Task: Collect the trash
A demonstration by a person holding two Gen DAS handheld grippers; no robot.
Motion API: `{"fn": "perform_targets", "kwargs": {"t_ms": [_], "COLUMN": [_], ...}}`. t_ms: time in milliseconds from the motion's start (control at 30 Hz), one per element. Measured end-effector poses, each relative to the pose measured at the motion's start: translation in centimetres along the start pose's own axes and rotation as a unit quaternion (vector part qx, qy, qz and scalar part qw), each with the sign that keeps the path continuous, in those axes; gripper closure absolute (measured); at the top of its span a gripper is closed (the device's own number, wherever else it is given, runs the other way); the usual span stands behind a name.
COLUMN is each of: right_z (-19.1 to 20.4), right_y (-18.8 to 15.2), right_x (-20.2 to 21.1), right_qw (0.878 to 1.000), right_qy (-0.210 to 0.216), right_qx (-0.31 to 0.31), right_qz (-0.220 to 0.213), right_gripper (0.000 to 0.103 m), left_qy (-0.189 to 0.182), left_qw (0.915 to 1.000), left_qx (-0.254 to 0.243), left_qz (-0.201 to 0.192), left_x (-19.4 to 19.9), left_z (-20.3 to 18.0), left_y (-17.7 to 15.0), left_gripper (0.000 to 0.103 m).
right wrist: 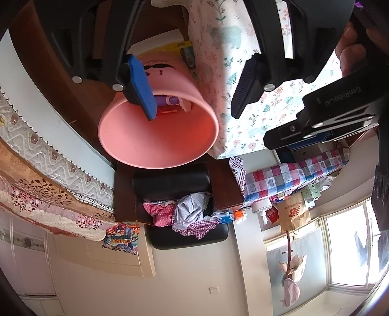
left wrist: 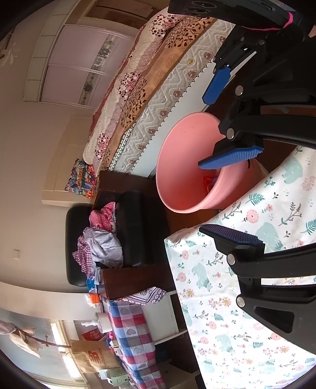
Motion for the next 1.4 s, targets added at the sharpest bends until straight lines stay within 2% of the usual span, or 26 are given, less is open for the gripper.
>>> {"fn": "perform_targets", "kwargs": {"t_ms": [67,433,833,1400], "right_z": [0.4,2.2,2.7,3.6], "right_y": [-0.2,-1.1,-0.4,0.0], "right_x": [0.4,2.2,3.5,3.7], "right_qw": [1.0,1.0,1.0,1.0], "right_qy": [0.002,0.008,-0.007,-0.004], "right_qx": [0.004,0.013,0.013,0.019], "right_qz": [0.001,0.006,-0.002,-0.001], "right_gripper": [0.038,0.038,0.034,0.034], "left_qy": [0.002,0.012,0.021,0.027], "left_qw": [1.0,0.9996,0.9987,0.9979], "left_qx": [-0.002,0.013,0.027,0.03], "left_qz": [-0.006,-0.021,-0.038,-0.05], "left_x": [0.7,4.1,6.6,8.0], "left_z": [0.1,0.4,0.8,1.2], "left_y": [-0.1,-1.0,-1.6,-1.6], "left_gripper": [0.049,0.047,0.046,0.047]}}
Point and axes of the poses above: each gripper's, at about its wrist camera, not at the fingertips, and x roughly against the way its jaws point, z to its left, y to its top, the point moved 3 cm from there along -x, roughly the way its jaws point, and after that the axes turned 9 degrees about -z, right-handed, at the moved point
